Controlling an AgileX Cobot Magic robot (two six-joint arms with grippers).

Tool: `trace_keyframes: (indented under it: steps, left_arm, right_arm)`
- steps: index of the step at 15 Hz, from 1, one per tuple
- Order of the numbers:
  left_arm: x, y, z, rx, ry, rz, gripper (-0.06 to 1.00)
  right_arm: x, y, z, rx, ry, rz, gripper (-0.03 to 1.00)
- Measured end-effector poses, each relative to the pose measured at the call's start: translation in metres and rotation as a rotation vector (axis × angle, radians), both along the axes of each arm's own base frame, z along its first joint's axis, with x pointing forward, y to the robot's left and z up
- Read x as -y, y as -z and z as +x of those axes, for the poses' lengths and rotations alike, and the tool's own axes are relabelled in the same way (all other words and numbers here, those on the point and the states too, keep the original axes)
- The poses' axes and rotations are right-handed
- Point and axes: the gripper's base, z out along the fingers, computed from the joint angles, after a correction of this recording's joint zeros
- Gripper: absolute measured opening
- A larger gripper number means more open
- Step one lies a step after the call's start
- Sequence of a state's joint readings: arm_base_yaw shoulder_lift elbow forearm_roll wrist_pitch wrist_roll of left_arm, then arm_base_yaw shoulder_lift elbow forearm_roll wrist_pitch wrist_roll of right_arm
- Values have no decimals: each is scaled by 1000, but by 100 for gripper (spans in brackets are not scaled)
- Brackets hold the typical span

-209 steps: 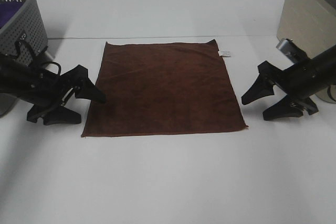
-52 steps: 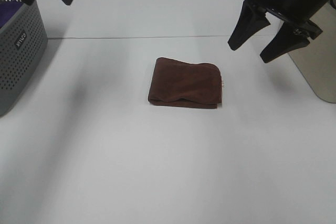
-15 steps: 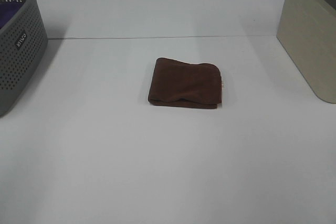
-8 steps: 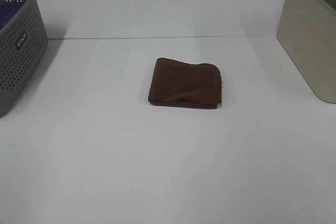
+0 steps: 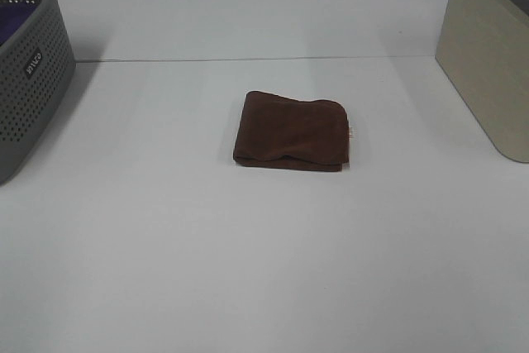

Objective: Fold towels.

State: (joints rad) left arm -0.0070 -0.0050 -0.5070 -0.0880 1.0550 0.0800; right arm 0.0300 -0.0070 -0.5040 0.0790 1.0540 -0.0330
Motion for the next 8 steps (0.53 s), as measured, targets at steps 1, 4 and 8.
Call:
trace_keyframes:
  steps: [1, 4, 8]
  left_arm:
    - [0, 0, 0, 0, 0, 0, 72]
    - [0, 0, 0, 0, 0, 0, 72]
    - [0, 0, 0, 0, 0, 0, 72]
  right_arm:
    - [0, 0, 0, 0, 0, 0, 77]
    - [0, 0, 0, 0, 0, 0, 77]
    - [0, 0, 0, 0, 0, 0, 77]
